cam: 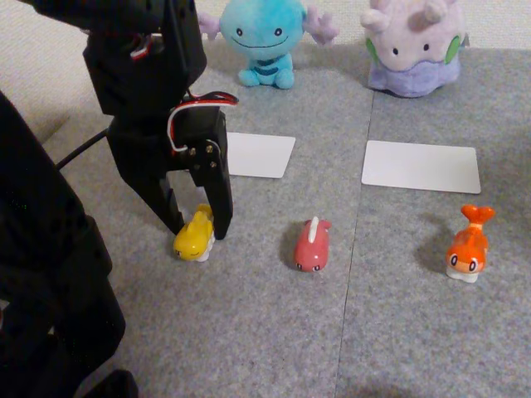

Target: Wooper wants to eat egg sudhi, and Goomy wants to eat shrimp sushi

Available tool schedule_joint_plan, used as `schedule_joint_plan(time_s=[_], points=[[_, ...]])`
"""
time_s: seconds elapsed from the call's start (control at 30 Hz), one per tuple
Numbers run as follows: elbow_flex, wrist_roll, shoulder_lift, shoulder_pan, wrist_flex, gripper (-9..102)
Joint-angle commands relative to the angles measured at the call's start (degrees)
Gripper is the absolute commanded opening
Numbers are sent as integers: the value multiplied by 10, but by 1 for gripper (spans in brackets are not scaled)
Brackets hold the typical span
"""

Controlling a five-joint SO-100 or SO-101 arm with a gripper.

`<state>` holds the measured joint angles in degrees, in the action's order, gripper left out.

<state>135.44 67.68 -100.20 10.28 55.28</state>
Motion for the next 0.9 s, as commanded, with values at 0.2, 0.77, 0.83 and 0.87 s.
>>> schedule_joint_plan(time_s=[0.2,0.77,0.83,0.87], points=[[22,-46,11,1,34,5],[-43,-19,13,55,35,3],[-84,-15,20,56,58,3],[-105,-15,21,55,75,3]])
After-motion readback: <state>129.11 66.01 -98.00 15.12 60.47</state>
